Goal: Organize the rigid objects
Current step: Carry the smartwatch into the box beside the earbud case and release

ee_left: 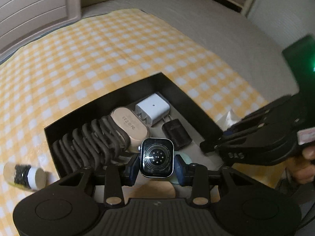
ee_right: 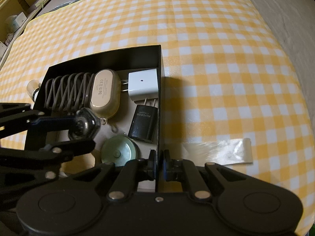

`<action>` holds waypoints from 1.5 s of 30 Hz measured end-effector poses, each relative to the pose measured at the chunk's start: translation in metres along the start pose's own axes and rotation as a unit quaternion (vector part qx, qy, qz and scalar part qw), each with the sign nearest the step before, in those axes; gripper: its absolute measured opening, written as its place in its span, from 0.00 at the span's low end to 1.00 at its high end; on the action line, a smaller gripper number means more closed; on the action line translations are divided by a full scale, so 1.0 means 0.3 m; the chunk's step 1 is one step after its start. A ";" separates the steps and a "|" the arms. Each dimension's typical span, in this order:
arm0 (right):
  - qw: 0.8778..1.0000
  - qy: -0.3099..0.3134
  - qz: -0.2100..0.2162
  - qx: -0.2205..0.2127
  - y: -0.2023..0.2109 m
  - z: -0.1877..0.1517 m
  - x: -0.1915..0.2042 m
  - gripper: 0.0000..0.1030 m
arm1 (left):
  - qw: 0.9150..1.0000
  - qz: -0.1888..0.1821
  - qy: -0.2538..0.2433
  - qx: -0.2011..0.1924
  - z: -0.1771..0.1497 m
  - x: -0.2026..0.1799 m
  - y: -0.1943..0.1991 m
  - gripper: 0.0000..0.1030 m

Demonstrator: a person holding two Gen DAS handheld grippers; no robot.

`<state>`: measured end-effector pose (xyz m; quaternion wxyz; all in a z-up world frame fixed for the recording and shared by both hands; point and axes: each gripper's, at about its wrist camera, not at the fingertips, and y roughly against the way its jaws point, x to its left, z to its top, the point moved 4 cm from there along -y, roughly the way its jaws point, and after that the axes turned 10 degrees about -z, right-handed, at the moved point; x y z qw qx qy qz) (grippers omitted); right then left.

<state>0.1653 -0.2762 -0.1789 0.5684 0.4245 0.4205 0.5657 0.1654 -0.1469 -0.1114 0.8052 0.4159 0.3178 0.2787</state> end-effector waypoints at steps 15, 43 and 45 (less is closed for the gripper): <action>1.000 -0.003 0.004 0.003 -0.002 0.006 -0.004 0.08 | 0.997 -0.006 -0.072 0.032 -0.008 0.034 -0.076 0.39; 1.000 -0.003 0.003 0.002 -0.003 0.009 0.001 0.08 | 1.000 -0.026 0.017 0.002 0.011 0.058 0.040 0.36; 1.000 -0.003 0.003 0.002 -0.004 0.009 0.000 0.08 | 0.999 -0.030 0.026 -0.009 0.013 0.051 0.075 0.37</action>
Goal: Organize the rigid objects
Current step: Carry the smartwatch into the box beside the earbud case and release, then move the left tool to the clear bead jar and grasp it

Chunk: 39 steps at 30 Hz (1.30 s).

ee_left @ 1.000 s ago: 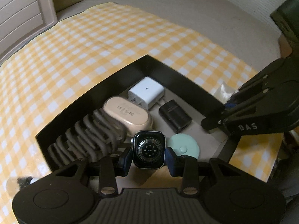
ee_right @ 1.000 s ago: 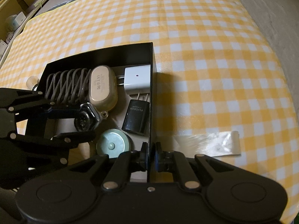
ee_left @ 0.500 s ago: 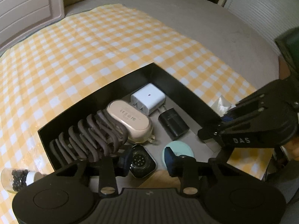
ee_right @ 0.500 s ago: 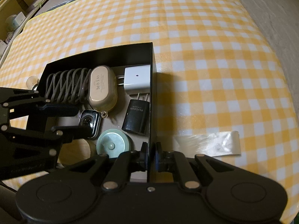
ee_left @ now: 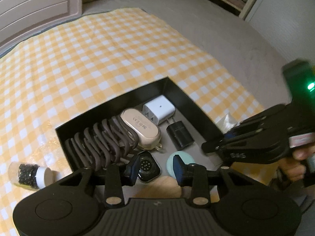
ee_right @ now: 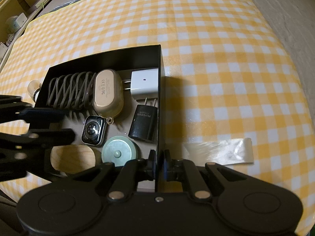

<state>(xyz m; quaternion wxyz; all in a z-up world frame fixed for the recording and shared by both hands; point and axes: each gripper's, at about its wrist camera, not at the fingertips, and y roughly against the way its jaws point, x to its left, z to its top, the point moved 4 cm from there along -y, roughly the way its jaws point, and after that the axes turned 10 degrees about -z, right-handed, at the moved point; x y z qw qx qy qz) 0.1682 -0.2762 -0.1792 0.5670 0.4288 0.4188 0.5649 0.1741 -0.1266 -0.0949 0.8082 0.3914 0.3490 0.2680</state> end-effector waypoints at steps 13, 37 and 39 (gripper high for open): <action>1.000 0.001 -0.002 0.000 0.001 0.001 -0.001 0.07 | 0.997 0.044 0.041 -0.044 -0.055 -0.021 0.148 0.83; 1.000 0.004 -0.006 -0.004 0.010 0.000 0.002 0.07 | 0.978 0.154 0.067 -0.123 -0.096 0.139 0.304 1.00; 1.000 0.005 -0.006 -0.004 0.010 0.000 0.002 0.07 | 0.975 0.166 0.075 -0.130 -0.091 0.180 0.319 1.00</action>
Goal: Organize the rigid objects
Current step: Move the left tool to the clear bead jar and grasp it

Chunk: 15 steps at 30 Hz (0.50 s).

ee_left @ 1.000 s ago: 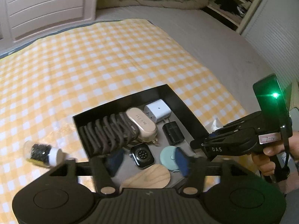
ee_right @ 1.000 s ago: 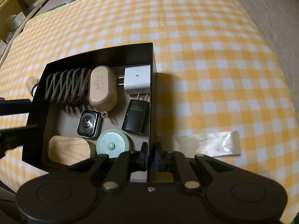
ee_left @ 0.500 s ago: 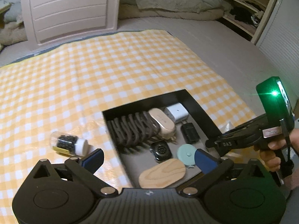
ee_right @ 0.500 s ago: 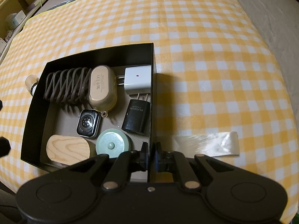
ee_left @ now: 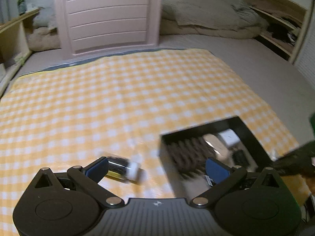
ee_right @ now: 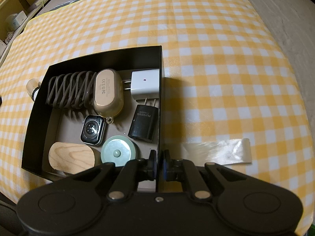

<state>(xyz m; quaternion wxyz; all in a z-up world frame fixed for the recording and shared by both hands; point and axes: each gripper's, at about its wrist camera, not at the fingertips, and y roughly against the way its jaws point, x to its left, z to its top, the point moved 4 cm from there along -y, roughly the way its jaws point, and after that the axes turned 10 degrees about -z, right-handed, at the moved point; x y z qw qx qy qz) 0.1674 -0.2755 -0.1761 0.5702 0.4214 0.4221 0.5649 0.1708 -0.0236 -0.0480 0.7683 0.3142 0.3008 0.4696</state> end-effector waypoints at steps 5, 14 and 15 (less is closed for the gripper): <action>1.000 0.000 0.000 0.000 0.000 0.000 0.001 0.07 | 1.000 0.026 0.018 -0.004 0.020 0.115 -0.028 1.00; 1.000 -0.001 0.000 0.000 -0.001 0.000 0.001 0.07 | 0.998 0.024 -0.037 0.049 -0.002 0.206 -0.182 1.00; 1.000 -0.001 0.000 0.001 0.001 0.000 0.001 0.07 | 0.997 0.022 -0.039 0.056 -0.005 0.211 -0.203 1.00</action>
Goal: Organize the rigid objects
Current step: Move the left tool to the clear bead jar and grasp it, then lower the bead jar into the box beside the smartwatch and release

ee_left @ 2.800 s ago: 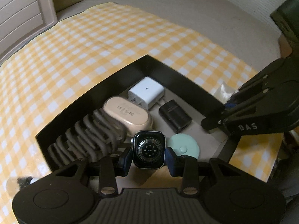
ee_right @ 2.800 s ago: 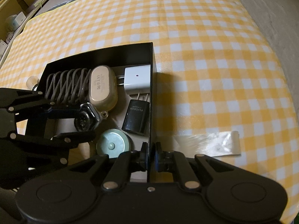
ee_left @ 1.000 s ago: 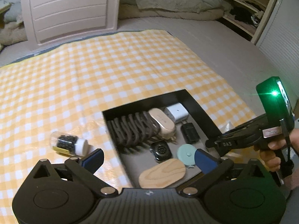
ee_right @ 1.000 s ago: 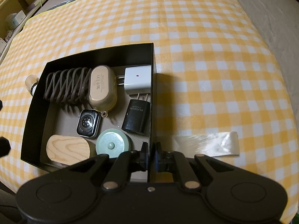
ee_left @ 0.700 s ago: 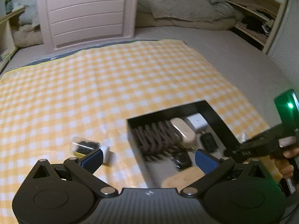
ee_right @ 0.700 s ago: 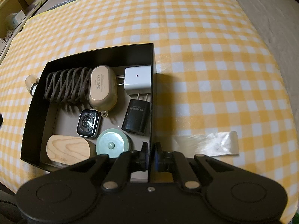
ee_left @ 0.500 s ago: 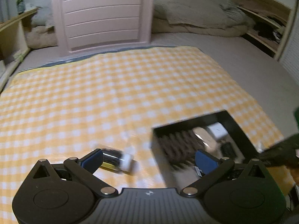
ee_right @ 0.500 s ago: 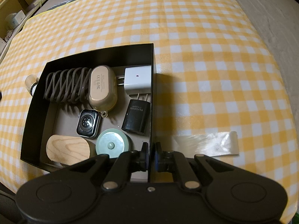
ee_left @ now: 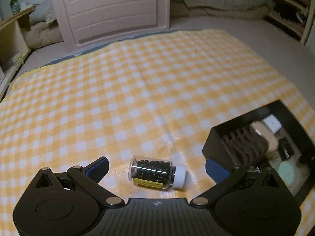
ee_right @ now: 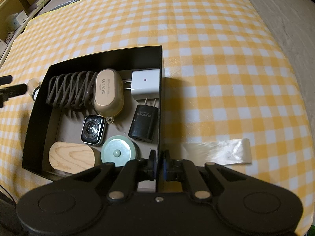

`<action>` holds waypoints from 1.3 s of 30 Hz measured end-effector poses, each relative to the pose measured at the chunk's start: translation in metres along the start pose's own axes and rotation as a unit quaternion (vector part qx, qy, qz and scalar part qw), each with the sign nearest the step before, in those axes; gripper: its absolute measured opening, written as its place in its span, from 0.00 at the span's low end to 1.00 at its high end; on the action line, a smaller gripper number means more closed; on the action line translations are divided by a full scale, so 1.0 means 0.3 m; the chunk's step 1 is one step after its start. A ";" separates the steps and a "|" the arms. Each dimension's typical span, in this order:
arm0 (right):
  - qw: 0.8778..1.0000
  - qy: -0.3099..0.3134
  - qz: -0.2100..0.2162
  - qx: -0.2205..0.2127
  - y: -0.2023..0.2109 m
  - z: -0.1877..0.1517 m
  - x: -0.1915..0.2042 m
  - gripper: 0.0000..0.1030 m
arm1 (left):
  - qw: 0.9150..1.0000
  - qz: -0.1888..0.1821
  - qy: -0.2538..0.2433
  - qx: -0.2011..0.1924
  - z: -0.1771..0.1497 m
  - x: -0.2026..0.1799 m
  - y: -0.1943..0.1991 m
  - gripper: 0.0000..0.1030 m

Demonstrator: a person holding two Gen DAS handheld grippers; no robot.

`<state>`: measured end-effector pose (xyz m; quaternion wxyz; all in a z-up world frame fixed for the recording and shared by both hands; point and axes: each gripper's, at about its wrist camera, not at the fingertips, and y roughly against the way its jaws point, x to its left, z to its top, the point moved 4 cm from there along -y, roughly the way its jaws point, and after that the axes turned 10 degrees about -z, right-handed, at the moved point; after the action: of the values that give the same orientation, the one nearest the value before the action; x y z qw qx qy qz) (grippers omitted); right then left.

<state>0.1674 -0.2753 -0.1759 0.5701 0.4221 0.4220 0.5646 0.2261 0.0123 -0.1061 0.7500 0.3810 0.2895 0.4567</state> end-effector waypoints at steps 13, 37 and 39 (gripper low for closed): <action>1.000 -0.001 0.005 0.001 0.002 0.001 -0.002 0.07 | 0.998 0.010 -0.025 0.053 0.001 -0.017 -0.167 0.96; 1.000 0.000 0.002 0.002 0.002 0.001 0.000 0.07 | 0.999 0.019 0.027 -0.009 0.062 0.034 -0.033 0.78; 1.000 0.000 0.002 0.002 0.002 0.001 0.001 0.07 | 0.998 0.009 0.037 -0.044 0.092 0.007 0.040 0.78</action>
<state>0.1676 -0.2751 -0.1751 0.5680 0.4242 0.4224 0.5649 0.2429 0.0092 -0.0812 0.7505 0.3333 0.2929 0.4898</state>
